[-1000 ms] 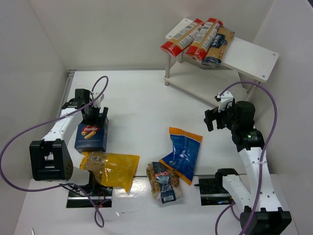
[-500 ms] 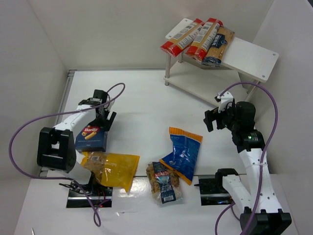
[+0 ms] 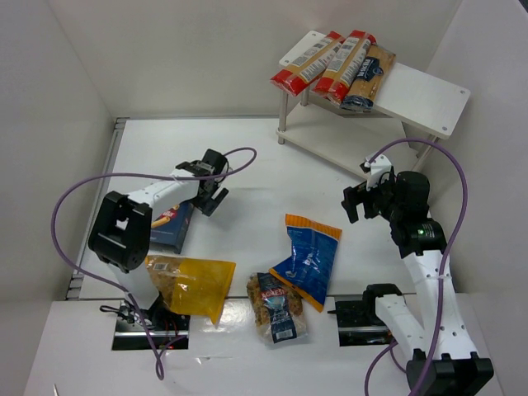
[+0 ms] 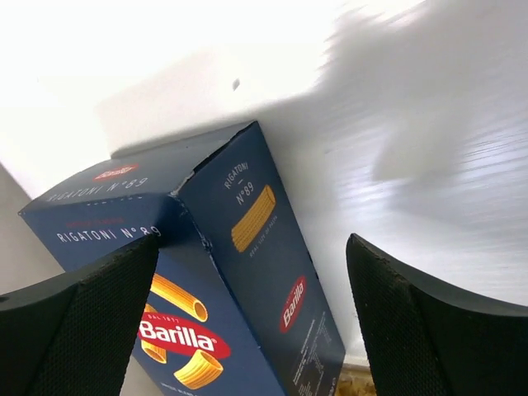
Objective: Place and organize the pasta boxes and bags onto the shelf
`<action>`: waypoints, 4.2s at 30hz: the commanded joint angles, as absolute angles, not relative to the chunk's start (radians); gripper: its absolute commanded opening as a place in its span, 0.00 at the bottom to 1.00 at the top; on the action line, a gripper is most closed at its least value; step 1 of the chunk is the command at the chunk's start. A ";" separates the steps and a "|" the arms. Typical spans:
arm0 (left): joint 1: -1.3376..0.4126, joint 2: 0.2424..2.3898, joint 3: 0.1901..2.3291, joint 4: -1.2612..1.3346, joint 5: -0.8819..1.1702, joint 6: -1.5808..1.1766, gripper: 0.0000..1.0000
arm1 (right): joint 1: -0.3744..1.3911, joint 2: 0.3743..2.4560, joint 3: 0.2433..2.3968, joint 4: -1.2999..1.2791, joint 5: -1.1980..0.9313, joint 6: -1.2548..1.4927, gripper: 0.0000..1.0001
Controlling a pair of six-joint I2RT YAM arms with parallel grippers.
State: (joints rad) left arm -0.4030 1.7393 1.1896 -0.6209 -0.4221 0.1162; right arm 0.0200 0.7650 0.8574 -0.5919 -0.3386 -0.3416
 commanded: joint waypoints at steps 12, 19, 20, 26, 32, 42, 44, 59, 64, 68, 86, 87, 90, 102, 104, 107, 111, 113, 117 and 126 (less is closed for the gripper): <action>-0.149 1.392 1.166 -0.584 -0.006 0.086 0.99 | 0.040 0.772 0.851 -0.549 -0.316 -0.351 0.98; 0.109 1.330 1.098 -0.623 0.162 0.222 0.99 | 0.040 0.762 0.851 -0.549 -0.316 -0.351 0.98; 0.156 1.359 1.086 -0.640 0.202 0.274 0.99 | 0.040 0.762 0.851 -0.549 -0.316 -0.351 0.98; 0.262 1.476 1.086 -0.675 0.373 0.370 0.99 | 0.040 0.744 0.851 -0.549 -0.316 -0.351 0.98; 0.295 1.574 1.097 -0.719 0.440 0.413 0.99 | 0.040 0.744 0.842 -0.549 -0.316 -0.351 0.98; 0.183 1.733 1.190 -0.801 0.540 0.439 0.99 | 0.040 0.744 0.842 -0.549 -0.316 -0.351 0.98; 0.143 1.747 1.218 -0.801 0.551 0.425 0.99 | 0.040 0.744 0.842 -0.549 -0.307 -0.342 0.98; -0.175 1.928 1.466 -0.706 0.488 0.252 0.99 | 0.040 0.762 0.842 -0.540 -0.298 -0.342 0.98; -0.207 1.962 1.555 -0.672 0.488 0.195 0.99 | 0.040 0.762 0.842 -0.540 -0.298 -0.342 0.98; -0.177 1.884 1.582 -0.696 0.442 0.140 0.99 | 0.040 0.772 0.842 -0.540 -0.298 -0.342 0.98; 0.003 1.588 1.152 -0.845 0.210 0.505 0.99 | 0.049 0.753 0.842 -0.540 -0.316 -0.351 0.98; 0.003 1.588 1.137 -0.827 0.195 0.514 0.99 | 0.049 0.753 0.842 -0.540 -0.316 -0.351 0.98; 0.003 1.609 1.114 -0.773 0.176 0.514 0.99 | 0.049 0.744 0.842 -0.540 -0.325 -0.351 0.98; -0.006 1.729 1.218 -0.646 0.264 0.365 0.99 | 0.049 0.744 0.842 -0.540 -0.325 -0.351 0.98; -0.006 1.738 1.241 -0.623 0.264 0.333 0.99 | 0.049 0.744 0.842 -0.540 -0.325 -0.351 0.98; -0.006 1.749 1.275 -0.592 0.273 0.305 0.99 | 0.049 0.755 0.842 -0.540 -0.334 -0.351 0.98; 0.003 1.767 1.322 -0.560 0.273 0.261 0.99 | 0.058 0.775 0.853 -0.560 -0.379 -0.379 0.98; 0.003 1.767 1.350 -0.574 0.282 0.232 0.99 | 0.131 0.813 0.879 -0.571 -0.391 -0.393 0.98; 0.023 1.737 1.391 -0.606 0.299 0.190 0.99 | 0.354 0.937 0.942 -0.571 -0.295 -0.426 0.98; 0.014 1.686 1.368 -0.496 0.252 0.086 0.99 | 0.838 1.372 1.112 -0.482 0.130 -0.501 0.98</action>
